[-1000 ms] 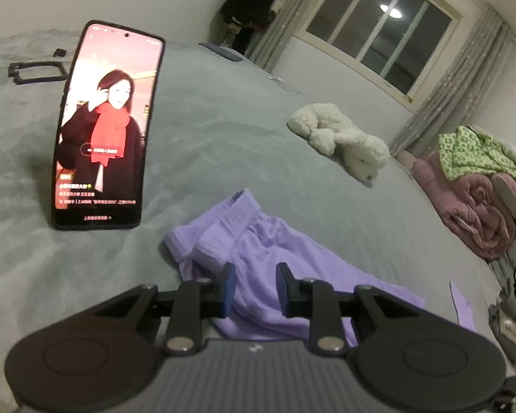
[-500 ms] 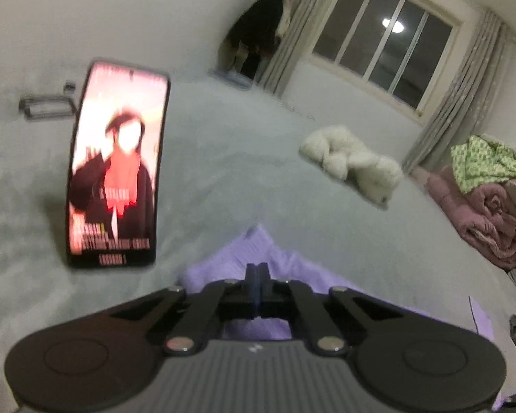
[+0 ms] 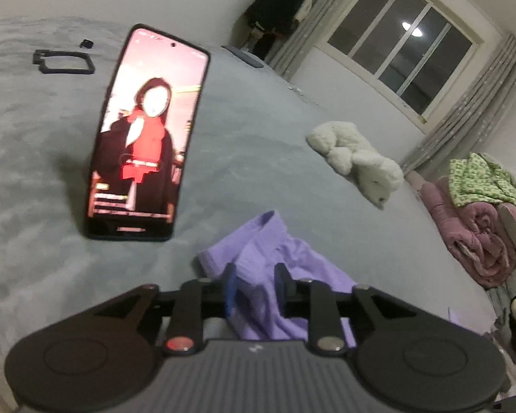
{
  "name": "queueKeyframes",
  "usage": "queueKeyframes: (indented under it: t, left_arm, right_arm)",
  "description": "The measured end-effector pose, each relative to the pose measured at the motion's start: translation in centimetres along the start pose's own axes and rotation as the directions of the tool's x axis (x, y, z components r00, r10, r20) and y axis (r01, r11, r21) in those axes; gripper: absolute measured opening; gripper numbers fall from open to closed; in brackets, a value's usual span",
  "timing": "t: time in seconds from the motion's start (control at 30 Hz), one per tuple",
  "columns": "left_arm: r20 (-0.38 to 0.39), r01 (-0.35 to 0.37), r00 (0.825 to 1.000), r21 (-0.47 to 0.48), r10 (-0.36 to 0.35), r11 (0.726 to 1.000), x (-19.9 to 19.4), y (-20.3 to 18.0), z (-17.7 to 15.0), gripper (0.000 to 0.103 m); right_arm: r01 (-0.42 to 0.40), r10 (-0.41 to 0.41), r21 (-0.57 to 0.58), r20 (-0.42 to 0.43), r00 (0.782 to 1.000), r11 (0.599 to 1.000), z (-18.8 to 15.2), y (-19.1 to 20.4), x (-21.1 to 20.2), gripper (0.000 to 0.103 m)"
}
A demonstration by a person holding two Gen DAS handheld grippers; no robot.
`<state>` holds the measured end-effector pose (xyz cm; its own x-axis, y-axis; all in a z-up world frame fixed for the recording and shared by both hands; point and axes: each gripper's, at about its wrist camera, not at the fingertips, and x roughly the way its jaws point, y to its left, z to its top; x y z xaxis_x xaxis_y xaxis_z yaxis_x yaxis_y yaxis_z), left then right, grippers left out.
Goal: Fold clothes
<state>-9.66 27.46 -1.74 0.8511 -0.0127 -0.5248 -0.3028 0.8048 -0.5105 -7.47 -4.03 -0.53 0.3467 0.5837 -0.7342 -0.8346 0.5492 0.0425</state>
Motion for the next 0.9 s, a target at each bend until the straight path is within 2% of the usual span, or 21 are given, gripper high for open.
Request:
queueKeyframes:
  t: [0.1, 0.2, 0.3, 0.37, 0.4, 0.5, 0.67, 0.9]
  left_arm:
    - [-0.021, -0.005, 1.000, -0.002, 0.005, 1.000, 0.4, -0.3, -0.1, 0.028]
    - [-0.076, -0.062, 0.995, -0.026, 0.060, 0.998, 1.3, -0.2, -0.3, 0.026]
    - [-0.110, -0.086, 0.991, -0.050, 0.080, 0.995, 1.7, 0.1, -0.5, 0.025]
    - [-0.094, -0.080, 0.993, -0.042, 0.076, 0.996, 1.6, -0.1, -0.4, 0.019]
    - [-0.088, -0.078, 0.993, -0.036, 0.075, 0.996, 1.5, -0.2, -0.4, 0.011]
    - [-0.087, -0.101, 0.991, 0.001, 0.101, 0.995, 1.4, -0.7, -0.6, 0.006]
    - [-0.075, -0.112, 0.991, 0.047, 0.115, 0.993, 0.9, -0.8, -0.5, 0.004]
    - [0.009, -0.090, 0.996, 0.062, 0.089, 0.994, -0.3, -0.6, 0.5, 0.004]
  right_arm:
    - [0.001, -0.001, 0.002, -0.005, 1.000, 1.000, 0.0, 0.0, 0.1, 0.000]
    - [0.003, -0.003, 0.005, -0.012, 1.000, 1.000, -0.2, -0.1, 0.3, 0.000]
    - [0.007, -0.006, 0.008, -0.019, 1.000, 1.000, -0.3, -0.1, 0.5, 0.000]
    - [0.005, -0.005, 0.007, -0.021, 1.000, 1.000, -0.4, 0.0, 0.6, 0.000]
    - [0.005, -0.005, 0.007, -0.021, 1.000, 1.000, -0.4, 0.0, 0.6, 0.000]
    - [-0.001, 0.001, -0.003, -0.027, 1.000, 1.000, -0.4, 0.1, 0.6, 0.000]
    - [-0.006, 0.005, -0.020, -0.026, 1.000, 1.000, -0.2, 0.3, 0.1, 0.000]
    - [-0.065, 0.064, 0.029, 0.018, 0.998, 0.997, 0.4, -0.4, -1.2, 0.000]
